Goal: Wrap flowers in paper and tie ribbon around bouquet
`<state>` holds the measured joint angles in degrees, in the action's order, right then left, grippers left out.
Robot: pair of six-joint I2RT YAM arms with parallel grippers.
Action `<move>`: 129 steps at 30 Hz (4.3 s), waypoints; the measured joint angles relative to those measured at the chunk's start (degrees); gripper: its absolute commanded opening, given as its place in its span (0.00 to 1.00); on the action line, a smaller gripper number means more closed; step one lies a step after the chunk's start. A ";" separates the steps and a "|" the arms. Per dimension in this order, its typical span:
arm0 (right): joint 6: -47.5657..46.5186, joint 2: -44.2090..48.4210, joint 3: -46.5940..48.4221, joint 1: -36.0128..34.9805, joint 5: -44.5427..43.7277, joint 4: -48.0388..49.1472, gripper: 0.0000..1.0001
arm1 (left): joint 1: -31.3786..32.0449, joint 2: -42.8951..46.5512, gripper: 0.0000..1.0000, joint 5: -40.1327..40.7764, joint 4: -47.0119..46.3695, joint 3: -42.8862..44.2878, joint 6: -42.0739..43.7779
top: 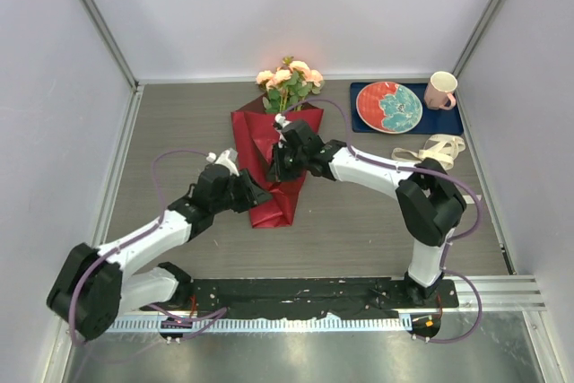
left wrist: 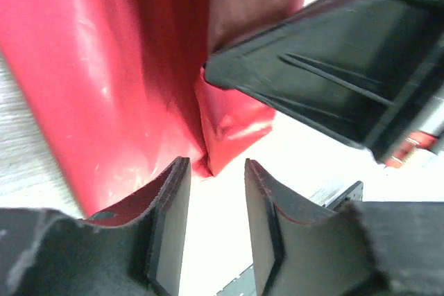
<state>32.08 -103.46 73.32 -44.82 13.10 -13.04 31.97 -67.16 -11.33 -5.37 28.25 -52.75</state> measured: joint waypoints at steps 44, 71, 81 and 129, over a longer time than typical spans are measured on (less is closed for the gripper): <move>-6.67 7.30 -10.14 4.39 7.56 2.08 0.40 | -16.94 -32.50 0.00 -8.02 20.39 37.51 15.96; -5.77 0.66 -17.18 6.43 13.07 13.42 0.25 | -16.41 -23.15 0.47 -0.81 23.43 32.02 14.27; -2.93 0.74 -19.65 6.69 14.08 16.28 0.26 | -4.72 -19.06 0.13 -2.62 16.52 22.75 6.62; 4.11 7.56 -35.19 6.47 13.75 28.94 0.29 | 0.87 -21.86 0.16 -9.31 3.02 21.20 5.27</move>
<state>36.18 -95.90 38.13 -38.35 26.85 15.90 32.84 -89.01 -20.64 -2.35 49.45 -47.48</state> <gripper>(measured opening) 0.288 0.255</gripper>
